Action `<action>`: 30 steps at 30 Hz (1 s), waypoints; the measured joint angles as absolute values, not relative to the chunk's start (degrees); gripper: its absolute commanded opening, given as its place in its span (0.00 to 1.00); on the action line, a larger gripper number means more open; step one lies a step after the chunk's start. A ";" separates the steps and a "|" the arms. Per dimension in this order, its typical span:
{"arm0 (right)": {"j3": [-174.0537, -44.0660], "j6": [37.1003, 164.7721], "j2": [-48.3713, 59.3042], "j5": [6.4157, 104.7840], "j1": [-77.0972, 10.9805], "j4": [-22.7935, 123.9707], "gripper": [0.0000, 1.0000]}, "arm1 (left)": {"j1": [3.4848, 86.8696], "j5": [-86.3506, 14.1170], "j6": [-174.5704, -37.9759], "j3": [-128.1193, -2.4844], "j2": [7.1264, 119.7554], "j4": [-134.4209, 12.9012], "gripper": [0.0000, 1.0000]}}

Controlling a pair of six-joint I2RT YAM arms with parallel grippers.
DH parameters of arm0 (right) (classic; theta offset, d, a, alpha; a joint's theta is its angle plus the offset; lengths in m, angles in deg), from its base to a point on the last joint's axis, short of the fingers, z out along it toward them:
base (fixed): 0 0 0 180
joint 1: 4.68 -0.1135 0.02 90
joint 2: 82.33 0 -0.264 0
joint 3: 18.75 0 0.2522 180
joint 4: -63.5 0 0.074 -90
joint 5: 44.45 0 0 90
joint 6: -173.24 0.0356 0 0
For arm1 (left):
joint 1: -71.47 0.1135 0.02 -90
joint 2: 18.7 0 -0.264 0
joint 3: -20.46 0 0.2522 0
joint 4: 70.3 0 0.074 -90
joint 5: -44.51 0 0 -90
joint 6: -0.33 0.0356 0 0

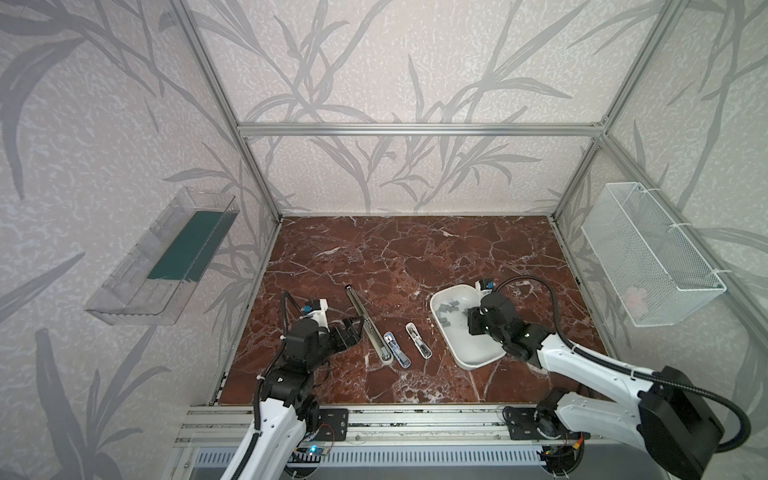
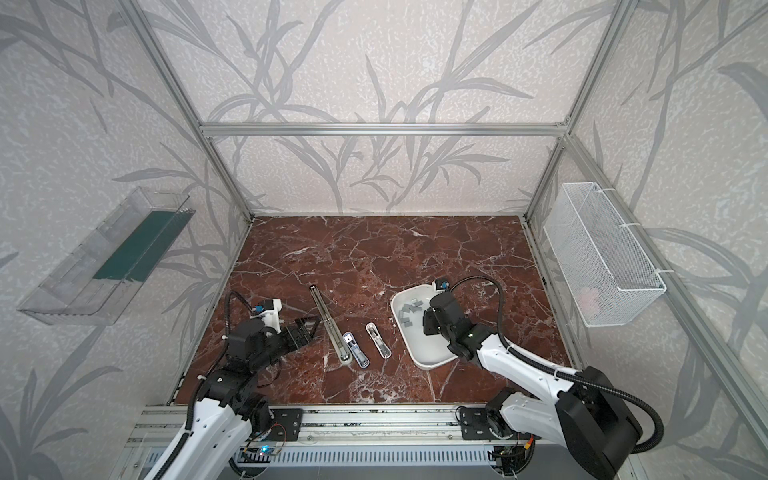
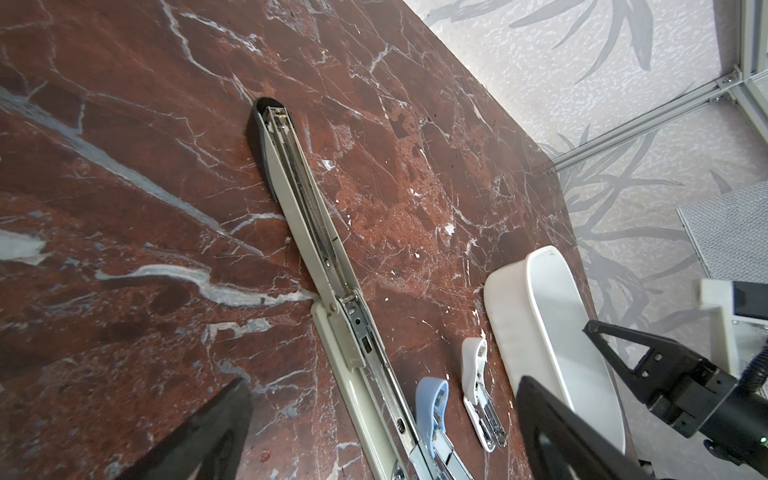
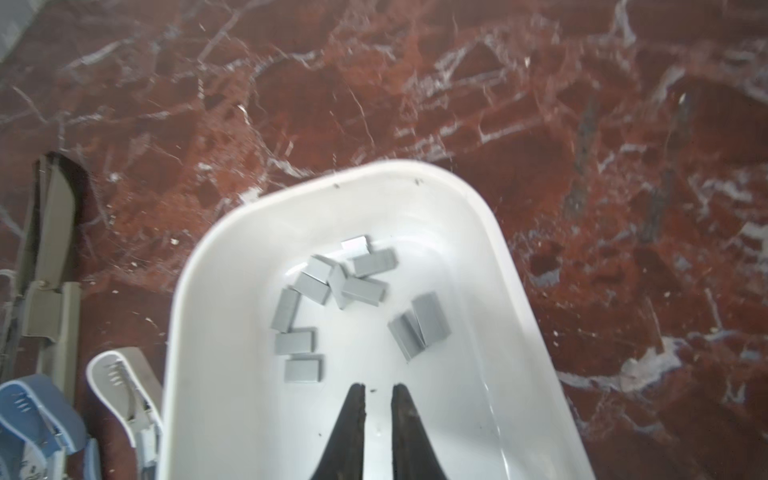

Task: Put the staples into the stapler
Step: 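Move the open right gripper over the white tray and lower it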

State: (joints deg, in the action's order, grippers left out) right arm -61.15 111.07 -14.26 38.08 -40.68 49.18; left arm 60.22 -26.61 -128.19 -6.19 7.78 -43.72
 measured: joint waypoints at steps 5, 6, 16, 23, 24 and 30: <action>-62.96 111.27 -5.23 44.01 -39.31 50.67 0.09 | 60.22 -27.95 -127.95 -6.21 9.79 -43.72 0.99; -63.58 111.25 -4.12 44.33 -38.94 50.62 0.08 | 60.20 -28.06 -127.91 -6.21 9.96 -43.72 0.99; -70.31 108.93 -1.15 39.09 -38.19 48.15 0.14 | 60.20 -29.50 -127.32 -6.21 10.05 -43.70 0.99; -74.33 107.33 5.37 32.95 -38.19 43.83 0.15 | 60.22 -29.81 -127.10 -6.21 10.05 -43.70 0.99; -74.81 107.12 5.91 32.20 -38.19 43.24 0.15 | 60.22 -29.89 -127.07 -6.21 10.07 -43.70 0.99; -79.10 106.77 9.48 29.19 -38.19 40.15 0.15 | 60.22 -30.02 -126.77 -6.21 10.07 -43.70 0.99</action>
State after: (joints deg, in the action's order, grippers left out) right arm -79.10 106.77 9.48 29.19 -38.19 40.15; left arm 60.22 -30.02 -126.77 -6.21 10.07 -43.70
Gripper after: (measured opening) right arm 0.149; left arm 0.993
